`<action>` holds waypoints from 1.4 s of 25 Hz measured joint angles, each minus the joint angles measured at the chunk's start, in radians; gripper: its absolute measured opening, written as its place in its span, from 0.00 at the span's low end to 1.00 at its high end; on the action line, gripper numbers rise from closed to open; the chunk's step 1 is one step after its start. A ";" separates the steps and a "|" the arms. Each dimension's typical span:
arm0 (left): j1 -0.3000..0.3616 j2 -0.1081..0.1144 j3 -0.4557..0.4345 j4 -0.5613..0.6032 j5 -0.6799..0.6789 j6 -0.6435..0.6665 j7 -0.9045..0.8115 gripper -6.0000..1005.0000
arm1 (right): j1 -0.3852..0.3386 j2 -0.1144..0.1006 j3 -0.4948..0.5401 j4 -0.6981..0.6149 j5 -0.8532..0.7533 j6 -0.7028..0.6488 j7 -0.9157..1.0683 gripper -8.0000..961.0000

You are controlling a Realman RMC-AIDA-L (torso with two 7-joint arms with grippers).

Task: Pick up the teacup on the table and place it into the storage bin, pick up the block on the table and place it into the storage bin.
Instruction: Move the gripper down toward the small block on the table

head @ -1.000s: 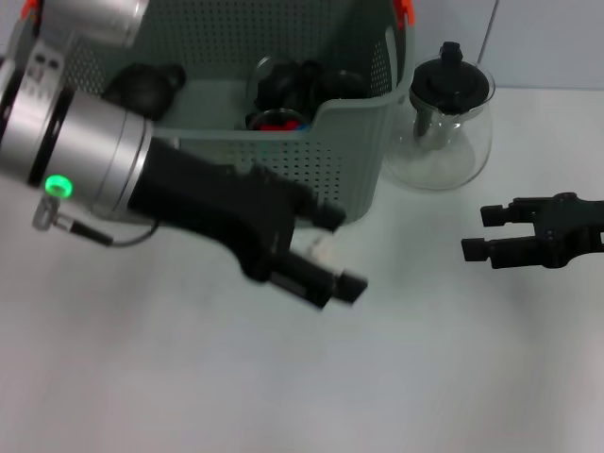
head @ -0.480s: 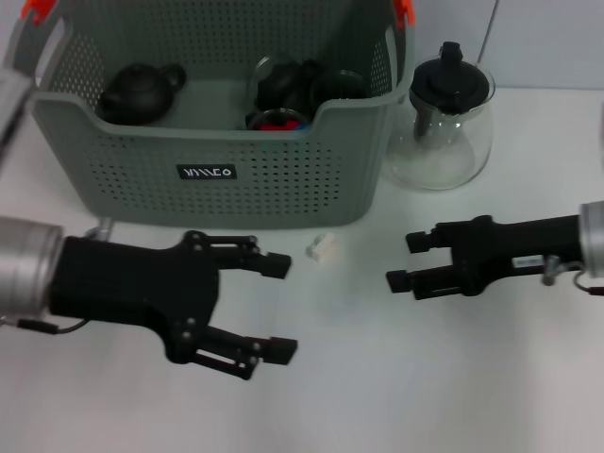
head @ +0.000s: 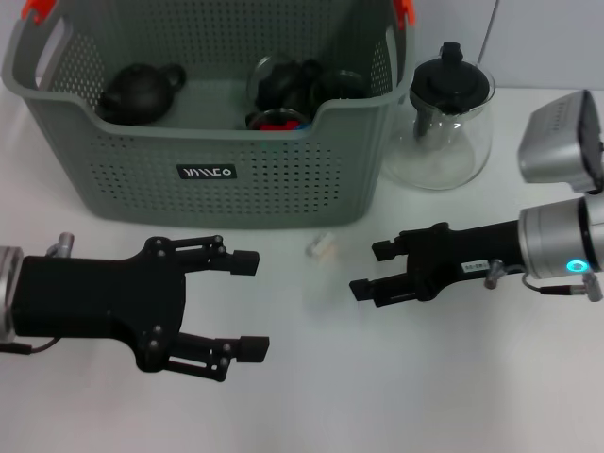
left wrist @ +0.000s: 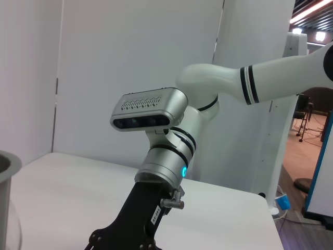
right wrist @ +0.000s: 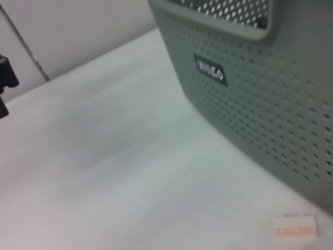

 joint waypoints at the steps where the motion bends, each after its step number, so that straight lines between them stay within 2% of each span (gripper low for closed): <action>1: 0.005 0.000 0.000 0.000 0.001 0.001 0.003 0.90 | 0.003 0.000 -0.018 0.001 0.006 0.006 0.005 0.87; 6: 0.020 0.000 -0.024 -0.002 0.001 0.001 0.012 0.90 | 0.022 -0.001 -0.112 -0.010 0.038 0.024 0.043 0.87; 17: 0.024 0.001 -0.067 -0.001 0.007 -0.001 0.049 0.90 | 0.123 -0.004 -0.377 -0.050 0.037 0.125 0.275 0.87; 22: 0.022 0.002 -0.079 0.000 0.008 -0.001 0.057 0.90 | 0.109 -0.007 -0.473 -0.150 0.034 0.111 0.396 0.87; 27: 0.023 0.001 -0.079 0.000 0.007 -0.004 0.061 0.90 | 0.083 -0.007 -0.495 -0.239 -0.025 0.114 0.512 0.87; 35: 0.025 0.000 -0.078 -0.003 0.000 -0.003 0.066 0.90 | 0.062 -0.001 -0.550 -0.271 -0.058 0.204 0.591 0.87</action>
